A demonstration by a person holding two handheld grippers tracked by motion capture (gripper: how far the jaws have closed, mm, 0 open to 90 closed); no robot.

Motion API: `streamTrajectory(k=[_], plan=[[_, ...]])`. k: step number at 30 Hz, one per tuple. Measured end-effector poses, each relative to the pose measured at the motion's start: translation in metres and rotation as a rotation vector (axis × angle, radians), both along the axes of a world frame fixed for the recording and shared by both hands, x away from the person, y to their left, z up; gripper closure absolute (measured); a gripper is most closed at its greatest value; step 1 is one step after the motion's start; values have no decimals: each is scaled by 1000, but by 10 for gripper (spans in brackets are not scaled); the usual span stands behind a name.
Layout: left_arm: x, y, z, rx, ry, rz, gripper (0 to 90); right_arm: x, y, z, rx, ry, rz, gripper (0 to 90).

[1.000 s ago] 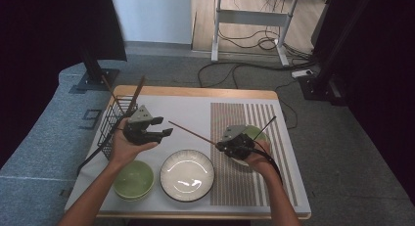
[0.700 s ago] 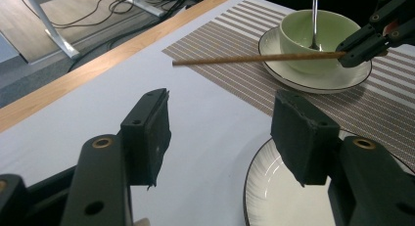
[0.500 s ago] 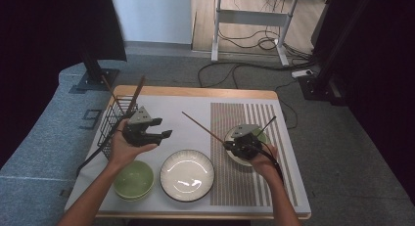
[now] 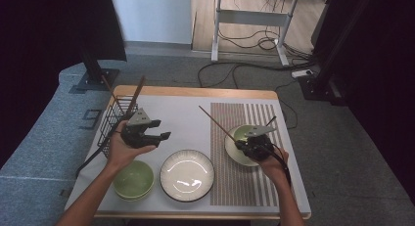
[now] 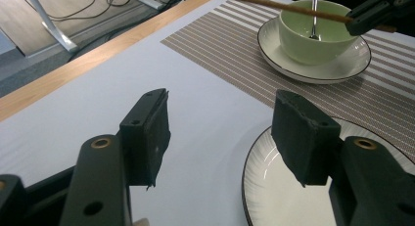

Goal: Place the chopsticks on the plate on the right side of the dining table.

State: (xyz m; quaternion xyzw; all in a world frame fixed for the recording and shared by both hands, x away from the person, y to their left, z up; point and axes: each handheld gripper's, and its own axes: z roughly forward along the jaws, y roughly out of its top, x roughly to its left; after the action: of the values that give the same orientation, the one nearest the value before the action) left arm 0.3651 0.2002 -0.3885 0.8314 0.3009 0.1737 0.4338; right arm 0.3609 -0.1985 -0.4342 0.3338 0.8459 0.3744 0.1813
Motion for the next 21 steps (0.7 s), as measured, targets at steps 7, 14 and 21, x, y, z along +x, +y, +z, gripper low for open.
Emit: streamTrajectory(k=[7,14,21], plan=[[0,1,1,-1,2,-1,392,-2,-21,0,20,1,-60,848],[-1,2,-1,0,7,-3,394,-5,-36,0,32,-4,-109,848],[-1,3,-1,-1,11,-2,396,-6,-48,-5,33,10,-157,848]])
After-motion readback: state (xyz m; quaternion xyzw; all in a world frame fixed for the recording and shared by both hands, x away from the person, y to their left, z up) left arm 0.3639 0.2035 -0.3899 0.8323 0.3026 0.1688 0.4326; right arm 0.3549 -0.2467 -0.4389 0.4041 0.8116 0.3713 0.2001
